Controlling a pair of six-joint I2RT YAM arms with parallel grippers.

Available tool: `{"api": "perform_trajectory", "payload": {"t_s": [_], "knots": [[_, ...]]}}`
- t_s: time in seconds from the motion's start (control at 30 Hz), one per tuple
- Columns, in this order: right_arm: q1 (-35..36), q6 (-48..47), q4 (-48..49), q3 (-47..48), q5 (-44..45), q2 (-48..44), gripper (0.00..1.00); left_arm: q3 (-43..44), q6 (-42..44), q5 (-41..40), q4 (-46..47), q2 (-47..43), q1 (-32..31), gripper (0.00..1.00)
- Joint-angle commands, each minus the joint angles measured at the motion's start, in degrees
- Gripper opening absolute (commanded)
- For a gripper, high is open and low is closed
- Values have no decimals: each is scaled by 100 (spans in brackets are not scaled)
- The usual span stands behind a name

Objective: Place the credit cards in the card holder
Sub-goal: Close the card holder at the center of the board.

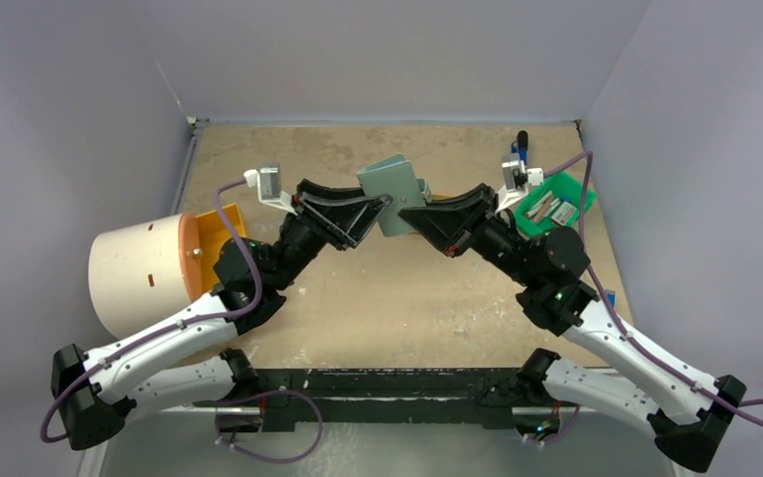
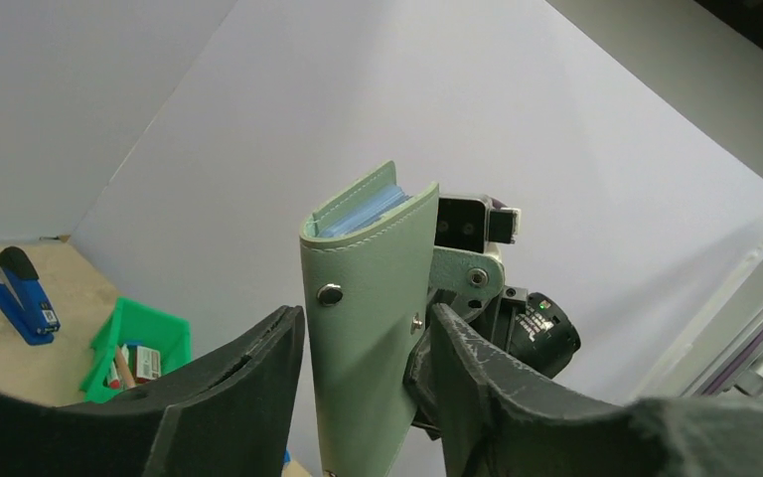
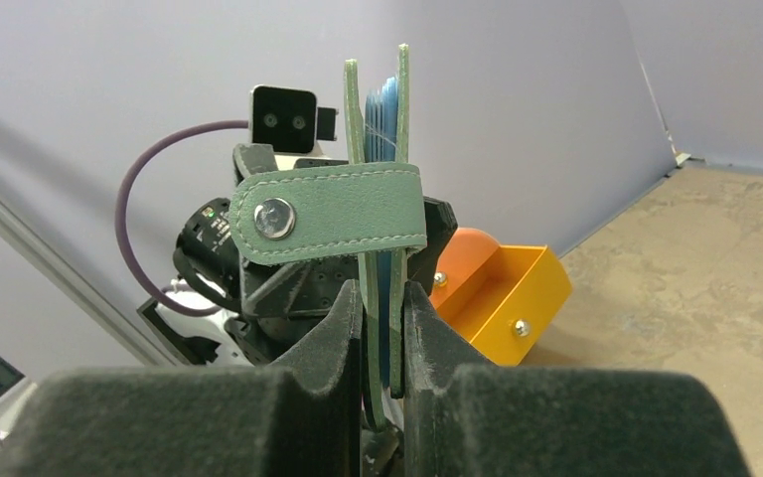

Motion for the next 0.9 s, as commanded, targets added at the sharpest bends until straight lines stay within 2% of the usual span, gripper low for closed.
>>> {"api": "perform_trajectory", "payload": {"t_s": [0.0, 0.27, 0.33, 0.4, 0.53, 0.6, 0.77, 0.87], "knots": [[4, 253, 478, 57, 133, -2, 0, 294, 39, 331, 338, 106, -7, 42], [2, 290, 435, 65, 142, 25, 0, 307, 81, 515, 319, 171, -7, 24], [-4, 285, 379, 72, 130, 26, 0, 277, 126, 527, 311, 127, -7, 15], [-3, 223, 229, 134, 78, 14, 0, 252, 191, 489, 255, 67, -7, 0], [1, -490, -989, 440, 198, -221, 48, 208, 361, 108, -219, -230, -7, 0], [3, -912, -1662, 622, 354, -367, 61, 174, 441, -131, -478, -425, -8, 0], [3, -1928, -3260, 1370, 845, -483, 67, 227, 546, -435, -1220, -643, -7, 0], [2, -2187, -3729, 1671, 1217, -474, 67, 296, 501, -594, -1608, -617, -10, 0]]}}
